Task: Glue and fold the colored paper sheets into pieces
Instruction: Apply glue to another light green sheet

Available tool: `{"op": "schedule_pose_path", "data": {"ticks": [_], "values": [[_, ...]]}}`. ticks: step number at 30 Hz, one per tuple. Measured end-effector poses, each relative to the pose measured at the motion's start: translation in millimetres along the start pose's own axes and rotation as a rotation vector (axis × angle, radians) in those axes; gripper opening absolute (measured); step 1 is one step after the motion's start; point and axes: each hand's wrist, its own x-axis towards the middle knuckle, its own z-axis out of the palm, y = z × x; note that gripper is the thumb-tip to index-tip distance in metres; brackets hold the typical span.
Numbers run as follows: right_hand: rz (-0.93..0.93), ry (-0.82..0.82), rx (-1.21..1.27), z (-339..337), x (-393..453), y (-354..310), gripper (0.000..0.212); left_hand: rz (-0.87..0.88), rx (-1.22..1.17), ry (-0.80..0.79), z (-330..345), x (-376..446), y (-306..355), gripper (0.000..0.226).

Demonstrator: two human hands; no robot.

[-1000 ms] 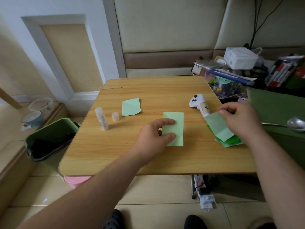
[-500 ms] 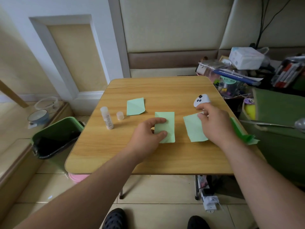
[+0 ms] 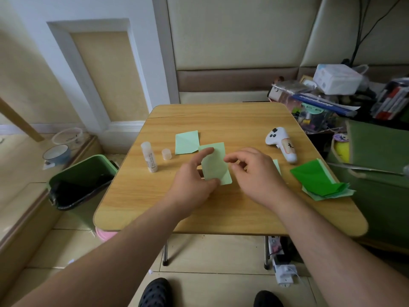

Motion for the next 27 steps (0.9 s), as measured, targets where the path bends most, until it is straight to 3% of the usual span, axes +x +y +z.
{"op": "schedule_pose_path", "data": {"ticks": [3,6,10,13,17,20,22,27], "values": [[0.140,-0.040,0.104,6,0,-5,0.020,0.046,-0.085,0.028,2,-3,2,0.082],[0.205,-0.101,0.292,20,-6,-14,0.030,0.147,-0.046,0.043,0,-9,4,0.103],[0.373,0.053,0.616,36,-8,-20,0.024,0.165,0.032,-0.094,-8,-13,5,0.119],[0.546,0.143,0.680,37,-5,-18,0.017,0.037,-0.198,-0.093,-10,-12,8,0.093],[0.623,0.056,0.827,31,-2,-16,0.015,-0.065,-0.087,0.085,-12,-7,5,0.033],[0.623,-0.072,0.983,24,-3,-19,0.015,-0.183,-0.344,-0.029,-15,-3,2,0.038],[0.606,-0.121,0.965,21,-4,-18,0.015,-0.152,-0.408,-0.065,-18,-2,2,0.042],[0.512,-0.100,0.580,27,-5,-7,0.011,-0.022,-0.172,-0.025,-19,1,-3,0.022]]}}
